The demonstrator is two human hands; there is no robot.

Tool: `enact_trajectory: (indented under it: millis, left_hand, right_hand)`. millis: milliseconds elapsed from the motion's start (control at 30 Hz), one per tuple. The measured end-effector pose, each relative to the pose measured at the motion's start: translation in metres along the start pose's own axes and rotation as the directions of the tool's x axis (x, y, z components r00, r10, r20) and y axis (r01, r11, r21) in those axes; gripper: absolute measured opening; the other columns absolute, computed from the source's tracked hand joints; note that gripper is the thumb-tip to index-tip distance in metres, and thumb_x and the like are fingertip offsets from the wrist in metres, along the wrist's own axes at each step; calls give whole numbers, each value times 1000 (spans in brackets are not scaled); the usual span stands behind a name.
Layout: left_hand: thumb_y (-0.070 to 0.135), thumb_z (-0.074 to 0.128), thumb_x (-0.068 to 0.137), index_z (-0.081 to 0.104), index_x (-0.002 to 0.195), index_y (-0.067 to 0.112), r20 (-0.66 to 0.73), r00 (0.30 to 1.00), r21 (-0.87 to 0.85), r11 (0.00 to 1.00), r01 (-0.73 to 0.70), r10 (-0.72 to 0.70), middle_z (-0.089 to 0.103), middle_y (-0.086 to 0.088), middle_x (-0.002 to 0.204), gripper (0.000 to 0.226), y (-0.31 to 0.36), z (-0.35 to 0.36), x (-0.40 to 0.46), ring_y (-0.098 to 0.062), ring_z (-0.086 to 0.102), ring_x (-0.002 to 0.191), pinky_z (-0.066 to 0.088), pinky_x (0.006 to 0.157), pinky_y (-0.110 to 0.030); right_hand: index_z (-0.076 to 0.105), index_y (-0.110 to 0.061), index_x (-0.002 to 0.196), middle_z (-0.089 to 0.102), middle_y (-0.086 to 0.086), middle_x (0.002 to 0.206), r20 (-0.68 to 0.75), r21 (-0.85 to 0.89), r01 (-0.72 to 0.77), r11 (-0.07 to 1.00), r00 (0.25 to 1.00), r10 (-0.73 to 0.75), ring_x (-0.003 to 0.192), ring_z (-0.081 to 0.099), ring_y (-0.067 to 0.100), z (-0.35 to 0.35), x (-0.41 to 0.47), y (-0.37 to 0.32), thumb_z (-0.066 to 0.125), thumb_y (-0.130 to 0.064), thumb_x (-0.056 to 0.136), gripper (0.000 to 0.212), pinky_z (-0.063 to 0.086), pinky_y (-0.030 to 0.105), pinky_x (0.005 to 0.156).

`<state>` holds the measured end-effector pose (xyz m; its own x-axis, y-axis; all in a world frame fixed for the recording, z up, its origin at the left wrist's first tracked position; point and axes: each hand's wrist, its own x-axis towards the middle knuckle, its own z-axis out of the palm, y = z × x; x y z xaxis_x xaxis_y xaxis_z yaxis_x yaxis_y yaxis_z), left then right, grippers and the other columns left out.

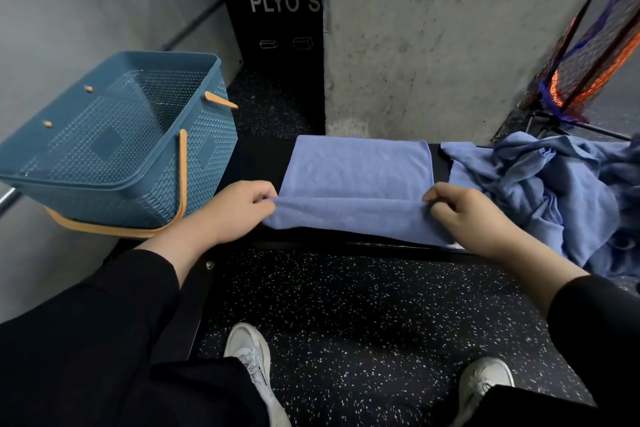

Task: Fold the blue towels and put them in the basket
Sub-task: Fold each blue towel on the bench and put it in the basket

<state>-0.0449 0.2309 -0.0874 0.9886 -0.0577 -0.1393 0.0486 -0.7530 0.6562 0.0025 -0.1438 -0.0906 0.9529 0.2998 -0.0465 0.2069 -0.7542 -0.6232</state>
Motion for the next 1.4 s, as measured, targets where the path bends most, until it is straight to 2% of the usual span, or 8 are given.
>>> enact_trajectory:
  millis: [233,367,633,867,1033,1167,1267,1400]
  left_hand:
    - [11,57,94,69,84,17,-71,991,-288,954,87,-112,69,-5,75,17,-4,0,26,-16,64,69,54,62,-33]
    - [26,63,91,67,85,22,-205,965,-294,951,97,-162,72,-12,80,8,-9,6,57,-29,66,76,56,69,-47]
    - [29,54,99,58,88,23,-294,943,31,984,174,-157,63,3,79,13,-8,15,116,-15,58,74,39,59,-30]
    - [33,58,97,58,85,25,-351,924,131,968,212,-154,62,4,76,14,-20,16,147,-15,59,72,39,56,-29]
    - [43,67,91,55,114,27,-441,885,244,929,277,-148,60,2,101,31,-18,21,151,-23,59,90,51,70,-40]
    - [40,61,96,52,140,27,-320,946,433,896,100,49,51,-2,137,47,-17,30,151,-28,50,123,41,98,-46]
    - [33,48,104,45,148,27,-166,986,474,878,71,10,45,5,151,45,-20,35,152,-22,42,135,30,106,-43]
    - [32,49,103,44,149,25,-179,984,460,884,88,-4,49,0,144,47,-19,32,149,-24,44,132,32,105,-45]
  right_hand:
    - [64,-22,99,70,8,88,-161,242,20,970,987,20,73,54,16,-10,26,-3,64,-20,95,4,43,32,69]
    - [62,-18,104,69,2,91,-220,306,-55,950,967,127,72,53,17,-6,48,-2,55,-9,95,15,39,12,52]
    - [60,-14,109,63,7,86,-223,182,-158,971,954,198,53,46,18,-3,113,15,47,-9,97,18,37,27,46]
    - [61,-17,113,66,3,101,-203,4,-207,978,958,204,85,57,23,9,151,36,51,-20,99,17,40,29,72]
    - [60,-8,111,61,16,109,-276,-263,-125,957,960,49,98,57,37,14,150,36,60,-13,92,20,44,38,78]
    - [63,-9,113,57,17,110,-230,-422,0,907,967,-108,99,55,41,26,150,31,63,-17,88,26,49,49,83]
    - [58,-19,132,58,8,131,-85,-455,-4,890,996,-39,115,57,35,35,150,27,52,-22,96,36,49,48,90]
    - [54,-23,137,56,5,132,-91,-487,-43,872,996,-1,120,54,30,34,147,27,48,-20,97,40,45,45,90]
